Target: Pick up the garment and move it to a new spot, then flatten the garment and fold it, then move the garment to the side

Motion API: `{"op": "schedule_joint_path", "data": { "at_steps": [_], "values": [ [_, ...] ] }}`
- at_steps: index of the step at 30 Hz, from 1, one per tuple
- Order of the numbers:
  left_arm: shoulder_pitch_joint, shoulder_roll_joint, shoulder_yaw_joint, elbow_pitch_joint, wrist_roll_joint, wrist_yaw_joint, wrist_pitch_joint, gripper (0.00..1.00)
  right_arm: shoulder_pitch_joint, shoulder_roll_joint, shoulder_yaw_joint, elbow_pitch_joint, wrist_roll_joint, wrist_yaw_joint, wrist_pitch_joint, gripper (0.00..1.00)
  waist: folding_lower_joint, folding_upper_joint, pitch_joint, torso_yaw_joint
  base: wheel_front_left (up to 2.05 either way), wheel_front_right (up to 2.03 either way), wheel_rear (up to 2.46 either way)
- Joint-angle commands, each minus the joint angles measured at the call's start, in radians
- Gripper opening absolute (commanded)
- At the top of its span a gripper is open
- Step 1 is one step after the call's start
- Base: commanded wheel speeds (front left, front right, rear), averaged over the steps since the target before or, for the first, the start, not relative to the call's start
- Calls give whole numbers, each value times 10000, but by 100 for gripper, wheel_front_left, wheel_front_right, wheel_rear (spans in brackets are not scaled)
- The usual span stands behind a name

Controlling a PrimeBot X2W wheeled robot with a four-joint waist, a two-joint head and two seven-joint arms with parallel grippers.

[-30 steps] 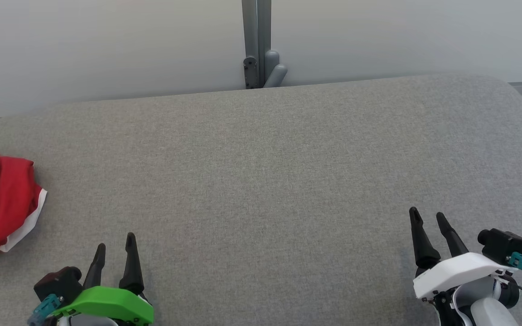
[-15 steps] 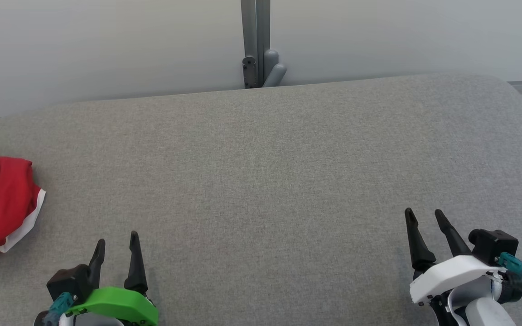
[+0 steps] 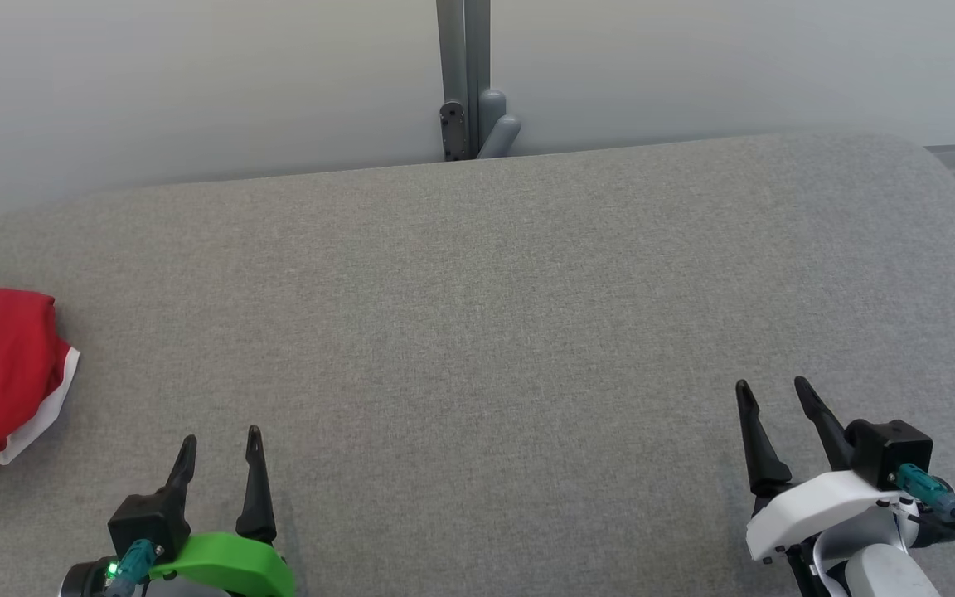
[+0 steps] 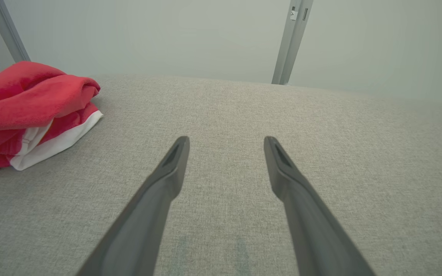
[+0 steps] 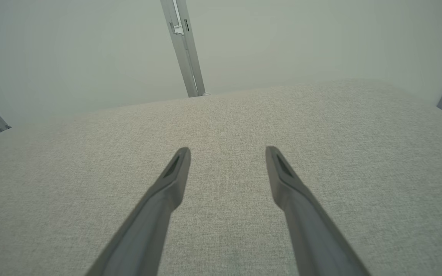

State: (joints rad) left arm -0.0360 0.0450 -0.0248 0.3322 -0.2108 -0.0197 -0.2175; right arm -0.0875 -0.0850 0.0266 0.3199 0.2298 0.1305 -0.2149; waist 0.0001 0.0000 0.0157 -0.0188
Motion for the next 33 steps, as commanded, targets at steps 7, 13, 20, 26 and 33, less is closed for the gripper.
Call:
{"op": "schedule_joint_path", "data": {
  "at_steps": [7,13,20,26,33],
  "values": [
    [89,78,22,12,614,123,-188,100,55,-10,-65,-54,-659,3,-220,100,-1,0,28,-16,0,0,0],
    [119,80,-54,32,932,79,-308,100,143,8,-82,-31,-1153,3,-328,100,-1,0,51,-8,0,0,0],
    [94,84,-99,113,1392,183,-437,100,163,0,1,-102,-1704,2,-470,100,-1,0,148,321,0,0,0],
    [-80,84,-31,86,1359,194,-474,100,-12,28,140,-257,-1607,2,-509,100,-1,0,402,1208,0,0,0],
    [-161,80,87,57,1203,232,-473,100,-283,-70,529,-257,-1506,2,-509,100,-1,0,753,2777,0,0,0]
  ]
}}
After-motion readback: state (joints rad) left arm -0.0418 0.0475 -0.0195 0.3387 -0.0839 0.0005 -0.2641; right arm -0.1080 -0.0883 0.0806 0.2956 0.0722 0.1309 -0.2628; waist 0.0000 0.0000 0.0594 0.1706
